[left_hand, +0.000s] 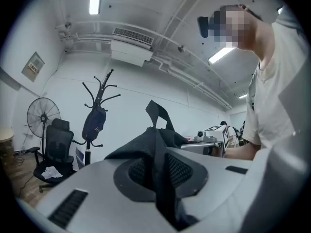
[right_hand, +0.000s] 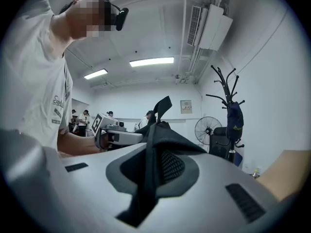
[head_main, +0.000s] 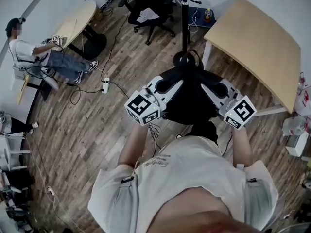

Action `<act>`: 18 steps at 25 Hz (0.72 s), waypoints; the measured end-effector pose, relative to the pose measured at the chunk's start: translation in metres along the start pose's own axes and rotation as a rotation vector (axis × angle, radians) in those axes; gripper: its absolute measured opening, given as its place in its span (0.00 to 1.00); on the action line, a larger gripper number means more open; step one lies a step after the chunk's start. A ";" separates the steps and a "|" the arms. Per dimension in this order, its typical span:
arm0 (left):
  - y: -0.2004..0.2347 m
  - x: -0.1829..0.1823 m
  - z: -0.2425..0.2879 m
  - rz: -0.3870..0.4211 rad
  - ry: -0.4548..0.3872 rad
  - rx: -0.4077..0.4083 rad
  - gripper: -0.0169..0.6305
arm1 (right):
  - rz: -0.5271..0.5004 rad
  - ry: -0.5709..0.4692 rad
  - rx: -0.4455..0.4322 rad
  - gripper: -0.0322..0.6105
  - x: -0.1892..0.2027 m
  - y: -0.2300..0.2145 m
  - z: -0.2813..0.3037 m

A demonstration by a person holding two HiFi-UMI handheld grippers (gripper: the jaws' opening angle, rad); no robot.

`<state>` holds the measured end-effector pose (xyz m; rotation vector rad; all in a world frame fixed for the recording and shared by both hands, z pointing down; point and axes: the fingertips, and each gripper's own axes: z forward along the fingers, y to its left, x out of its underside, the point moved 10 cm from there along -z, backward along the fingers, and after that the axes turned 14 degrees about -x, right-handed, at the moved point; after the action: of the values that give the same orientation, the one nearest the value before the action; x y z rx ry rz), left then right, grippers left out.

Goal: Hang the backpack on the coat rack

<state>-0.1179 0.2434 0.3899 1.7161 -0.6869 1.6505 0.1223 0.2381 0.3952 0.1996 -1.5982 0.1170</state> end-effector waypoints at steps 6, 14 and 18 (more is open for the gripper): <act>0.037 0.003 0.025 -0.023 0.024 -0.007 0.10 | 0.015 -0.010 0.000 0.10 0.011 -0.040 0.019; 0.095 0.006 0.095 -0.046 0.068 -0.021 0.10 | 0.051 -0.017 -0.030 0.10 0.031 -0.134 0.034; 0.123 -0.001 0.143 -0.030 0.068 -0.010 0.10 | 0.052 -0.026 -0.034 0.10 0.031 -0.187 0.036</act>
<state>-0.1168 0.0554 0.4014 1.6480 -0.6331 1.6735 0.1236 0.0459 0.4158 0.1341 -1.6305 0.1279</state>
